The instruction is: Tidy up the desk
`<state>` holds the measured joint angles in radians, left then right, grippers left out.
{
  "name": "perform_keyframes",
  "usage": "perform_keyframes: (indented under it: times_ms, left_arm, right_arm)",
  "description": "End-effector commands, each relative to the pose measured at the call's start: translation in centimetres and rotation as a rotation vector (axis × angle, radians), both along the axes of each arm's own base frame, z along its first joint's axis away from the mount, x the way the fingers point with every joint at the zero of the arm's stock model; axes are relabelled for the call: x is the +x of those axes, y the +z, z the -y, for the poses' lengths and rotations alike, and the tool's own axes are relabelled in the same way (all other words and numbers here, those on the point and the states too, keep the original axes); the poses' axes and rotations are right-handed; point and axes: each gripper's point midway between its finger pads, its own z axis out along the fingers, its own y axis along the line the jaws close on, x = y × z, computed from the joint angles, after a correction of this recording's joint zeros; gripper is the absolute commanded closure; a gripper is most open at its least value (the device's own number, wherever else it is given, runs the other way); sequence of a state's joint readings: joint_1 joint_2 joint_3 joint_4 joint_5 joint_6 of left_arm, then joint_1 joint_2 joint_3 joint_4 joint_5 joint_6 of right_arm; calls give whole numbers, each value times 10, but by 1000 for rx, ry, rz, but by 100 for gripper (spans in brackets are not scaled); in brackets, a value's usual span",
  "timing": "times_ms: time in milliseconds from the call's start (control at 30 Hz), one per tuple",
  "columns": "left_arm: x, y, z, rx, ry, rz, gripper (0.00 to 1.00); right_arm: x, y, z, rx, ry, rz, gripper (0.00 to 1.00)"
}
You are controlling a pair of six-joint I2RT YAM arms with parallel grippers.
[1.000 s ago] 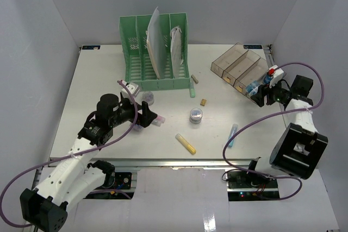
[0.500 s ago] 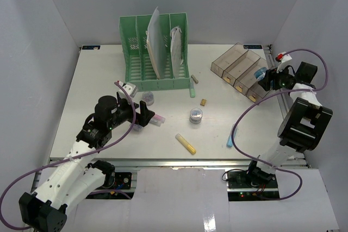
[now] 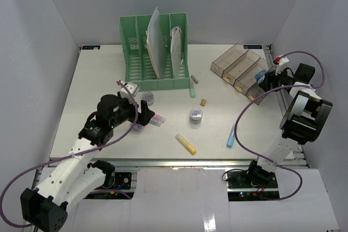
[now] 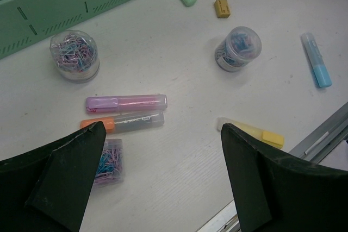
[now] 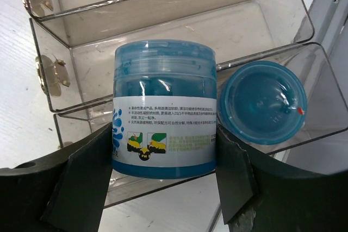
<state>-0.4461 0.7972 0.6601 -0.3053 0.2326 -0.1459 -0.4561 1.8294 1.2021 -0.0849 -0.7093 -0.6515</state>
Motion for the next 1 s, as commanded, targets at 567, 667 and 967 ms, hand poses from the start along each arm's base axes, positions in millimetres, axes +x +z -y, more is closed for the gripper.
perform_keyframes:
  times_ms: [567, 667, 967]
  left_arm:
    - [8, -2, -4, 12, 24, 5, 2]
    - [8, -1, -4, 12, 22, 7, 2]
    - [8, -2, -5, 13, 23, 5, 2]
  right_arm:
    - [8, 3, 26, -56, 57, 100, 50]
    - [7, -1, 27, -55, 56, 90, 40]
    - [4, -7, 27, -46, 47, 72, 3]
